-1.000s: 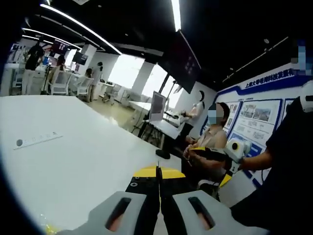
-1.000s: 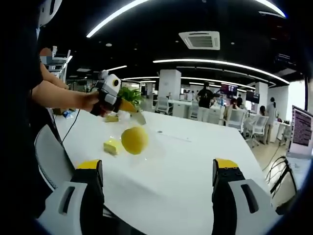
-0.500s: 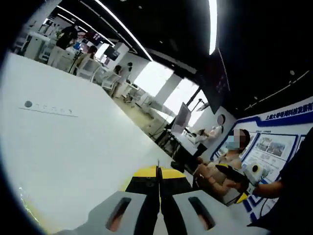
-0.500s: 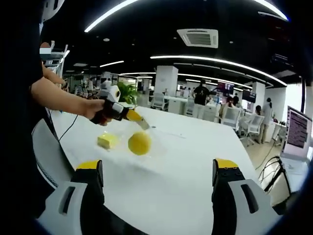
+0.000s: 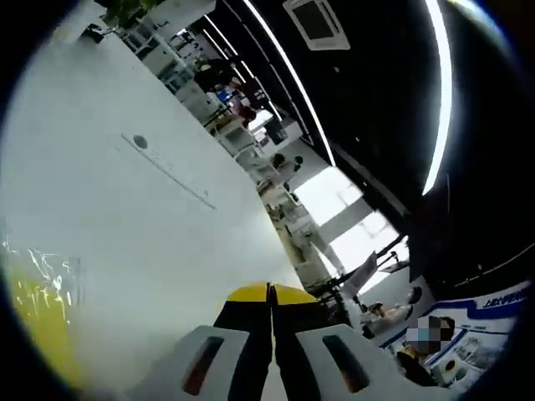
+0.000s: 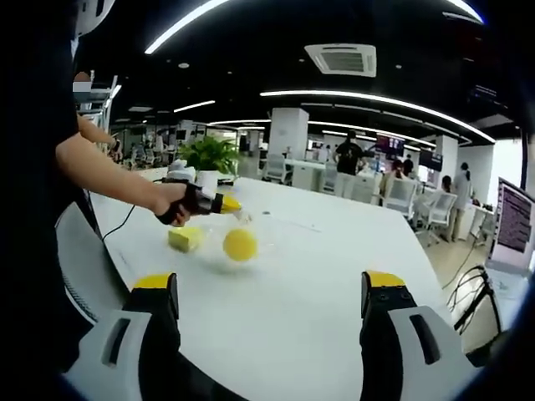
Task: Compare the silicone blocks by pressing each to a similar depth, holding the contact briefly, and releasing to observe deformation and rebound differences across the visible hardness samples.
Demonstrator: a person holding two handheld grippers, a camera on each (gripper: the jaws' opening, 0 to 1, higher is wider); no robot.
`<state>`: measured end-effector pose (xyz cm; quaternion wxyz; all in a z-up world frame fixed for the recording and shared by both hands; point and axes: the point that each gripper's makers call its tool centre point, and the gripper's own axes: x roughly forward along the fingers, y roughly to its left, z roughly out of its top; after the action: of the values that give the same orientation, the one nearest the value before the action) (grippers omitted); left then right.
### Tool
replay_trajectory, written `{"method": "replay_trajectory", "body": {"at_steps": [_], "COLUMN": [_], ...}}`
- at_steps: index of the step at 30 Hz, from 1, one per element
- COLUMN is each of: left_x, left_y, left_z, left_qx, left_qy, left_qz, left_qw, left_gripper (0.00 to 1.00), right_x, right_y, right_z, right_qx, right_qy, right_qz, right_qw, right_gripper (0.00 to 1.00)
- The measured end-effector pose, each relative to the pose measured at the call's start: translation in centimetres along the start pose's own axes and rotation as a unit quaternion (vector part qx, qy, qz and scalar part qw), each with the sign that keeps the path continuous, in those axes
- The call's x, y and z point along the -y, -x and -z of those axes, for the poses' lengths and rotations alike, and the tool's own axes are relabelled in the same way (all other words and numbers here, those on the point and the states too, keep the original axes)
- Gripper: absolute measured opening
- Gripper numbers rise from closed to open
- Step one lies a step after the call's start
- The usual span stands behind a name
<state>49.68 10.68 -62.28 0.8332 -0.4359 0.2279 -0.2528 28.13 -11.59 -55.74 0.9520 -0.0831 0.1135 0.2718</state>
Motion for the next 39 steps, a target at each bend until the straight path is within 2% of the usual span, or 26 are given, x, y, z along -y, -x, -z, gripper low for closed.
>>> {"method": "replay_trajectory", "body": {"at_steps": [2,4,9,11,14,15,16,18,21,27,31,33,39], "left_x": [-1.2,-1.6,-3.8,-4.0,-4.5,-5.1,-5.3,-5.0,-5.2,-6.6,-6.9,-7.1,-8.5], "left_y": [0.2,0.2,0.2,-0.1,-0.5,-0.6,-0.7,-1.1,-1.1,-0.5,-0.7,-0.9,-0.7], "left_z": [-0.3,-0.4,-0.3,0.0,0.9,1.2,1.2,1.2,1.2,1.3,1.7,2.0,2.7], "left_qx": [0.005,0.006,0.012,0.011,-0.018,-0.031,-0.036,-0.032,-0.033,-0.045,-0.051,-0.061,-0.079], "left_qy": [0.014,0.011,0.003,-0.001,-0.038,-0.076,-0.095,-0.083,-0.089,-0.11,-0.112,-0.131,-0.131], "left_qz": [-0.014,-0.015,-0.062,-0.063,-0.076,-0.096,-0.101,-0.094,-0.098,-0.124,-0.127,-0.127,-0.146], "left_qw": [0.9998,0.9998,0.998,0.998,0.9963,0.9919,0.9897,0.9916,0.9907,0.9852,0.9842,0.9812,0.9774], "left_gripper": [0.0,0.0,0.0,0.0,0.0,0.0,0.0,0.0,0.0,0.0,0.0,0.0,0.0], "right_x": [-0.1,-0.2,-0.5,-0.6,-0.8,-0.8,-0.8,-0.6,-0.4,-0.4,-0.9,-1.2,-1.5], "right_y": [-0.1,-0.2,-0.3,-0.3,-0.1,0.1,0.2,0.3,0.4,0.6,0.5,0.4,0.9], "right_z": [0.1,0.0,-0.7,-0.8,-0.8,-0.8,-0.9,-0.8,-0.6,-0.8,-0.9,-0.9,-1.0], "right_qx": [-0.002,-0.004,0.009,0.009,0.006,0.006,0.009,0.008,0.005,0.008,0.009,0.008,0.008], "right_qy": [-0.001,0.0,0.005,0.002,0.004,0.005,0.007,0.002,0.004,0.003,0.003,0.004,0.007], "right_qz": [-0.003,-0.006,-0.01,-0.012,-0.012,-0.011,-0.009,-0.007,-0.004,-0.001,-0.006,-0.009,-0.01], "right_qw": [1.0,1.0,0.9999,0.9999,0.9999,0.9999,0.9999,0.9999,1.0,1.0,0.9999,0.9999,0.9999], "right_gripper": [0.83,0.83,0.82,0.81,0.81,0.81,0.81,0.81,0.8,0.8,0.79,0.79,0.77]}}
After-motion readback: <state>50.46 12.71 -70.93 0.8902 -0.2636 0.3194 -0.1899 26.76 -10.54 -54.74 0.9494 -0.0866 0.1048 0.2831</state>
